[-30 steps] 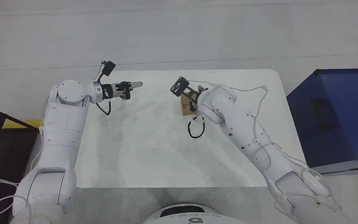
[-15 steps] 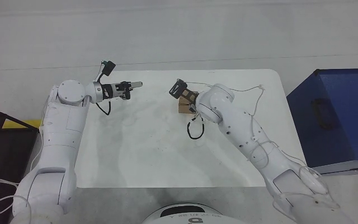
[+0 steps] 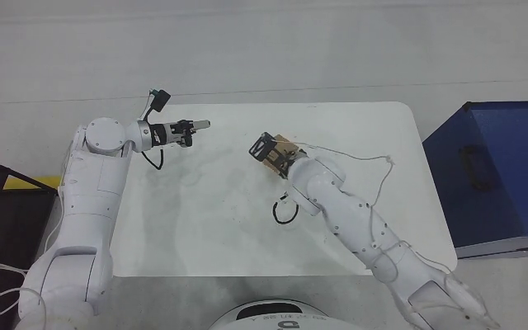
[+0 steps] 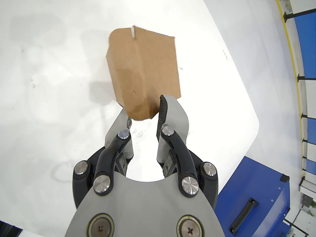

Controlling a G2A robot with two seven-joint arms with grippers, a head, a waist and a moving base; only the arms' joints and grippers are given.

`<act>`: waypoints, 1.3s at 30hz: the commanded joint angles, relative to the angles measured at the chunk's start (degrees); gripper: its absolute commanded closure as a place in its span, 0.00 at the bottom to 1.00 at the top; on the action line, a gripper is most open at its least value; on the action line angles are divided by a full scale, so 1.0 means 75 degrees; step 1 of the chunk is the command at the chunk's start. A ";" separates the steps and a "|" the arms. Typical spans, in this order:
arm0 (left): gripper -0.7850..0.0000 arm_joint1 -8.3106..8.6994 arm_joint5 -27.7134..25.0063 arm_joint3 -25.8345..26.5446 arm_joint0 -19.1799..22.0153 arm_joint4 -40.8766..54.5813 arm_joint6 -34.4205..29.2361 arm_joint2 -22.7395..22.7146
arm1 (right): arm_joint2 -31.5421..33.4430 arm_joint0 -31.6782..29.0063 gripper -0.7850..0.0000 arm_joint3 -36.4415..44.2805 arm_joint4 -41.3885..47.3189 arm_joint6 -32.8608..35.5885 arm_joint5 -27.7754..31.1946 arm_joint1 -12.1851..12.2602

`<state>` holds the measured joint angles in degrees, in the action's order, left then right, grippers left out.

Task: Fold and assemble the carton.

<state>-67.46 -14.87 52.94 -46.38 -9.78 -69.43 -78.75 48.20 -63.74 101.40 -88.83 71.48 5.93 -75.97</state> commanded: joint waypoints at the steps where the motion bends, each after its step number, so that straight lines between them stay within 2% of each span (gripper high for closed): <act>1: 0.00 0.0000 0.0000 0.0000 0.0000 0.0000 0.0000 0.0000 | 0.0119 -0.0475 0.54 0.0528 0.0095 0.0010 0.0196 0.0069; 6: 0.00 0.0000 0.0000 0.0000 0.0000 0.0000 0.0000 0.0000 | 0.0579 -0.1276 0.42 0.1389 0.0971 -0.0327 0.0740 0.0199; 7: 0.00 0.0000 0.0000 0.0000 0.0000 0.0000 0.0000 0.0000 | 0.0735 -0.1366 0.35 0.1518 0.1243 -0.0578 0.0725 0.0211; 8: 0.00 0.0000 0.0000 0.0000 0.0000 0.0000 0.0000 0.0000 | 0.0931 -0.1433 0.18 0.1606 0.1580 -0.0921 0.0598 0.0212; 10: 0.00 0.0000 0.0000 0.0000 0.0000 0.0000 0.0000 0.0000 | 0.1376 -0.1484 0.21 0.1567 0.2215 -0.1968 0.0083 0.0188; 13: 0.00 0.0000 0.0000 0.0000 0.0000 0.0000 0.0000 0.0000 | 0.1734 -0.1459 0.03 0.1056 0.3065 -0.3266 -0.0221 0.0141; 15: 0.00 0.0000 0.0000 0.0000 0.0000 0.0000 0.0000 0.0000 | 0.1863 -0.1317 0.00 0.0632 0.3420 -0.3834 -0.0334 0.0107; 20: 0.00 0.0000 0.0000 0.0000 0.0000 0.0000 0.0000 0.0000 | 0.1668 -0.0847 0.00 -0.0285 0.3644 -0.4237 -0.0416 0.0018; 25: 0.00 0.0000 0.0000 0.0000 0.0000 0.0000 0.0000 0.0000 | 0.1315 -0.0501 0.07 -0.0795 0.3039 -0.4236 -0.0714 -0.0048; 30: 0.00 0.0000 0.0000 0.0000 0.0000 0.0000 0.0000 0.0000 | 0.1133 -0.0422 0.07 -0.0926 0.2382 -0.4123 -0.0750 -0.0054; 36: 0.00 0.0000 0.0000 0.0000 0.0000 0.0000 0.0000 0.0000 | 0.1304 -0.0418 0.16 -0.0945 0.2212 -0.3931 -0.0875 -0.0039; 39: 0.00 0.0000 0.0000 0.0000 0.0000 0.0000 0.0000 0.0000 | 0.1352 -0.0400 0.25 -0.0952 0.2215 -0.3778 -0.0850 -0.0038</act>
<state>-67.46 -14.87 52.94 -46.38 -9.78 -69.43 -78.75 58.25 -66.78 94.24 -72.24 42.82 -0.55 -76.25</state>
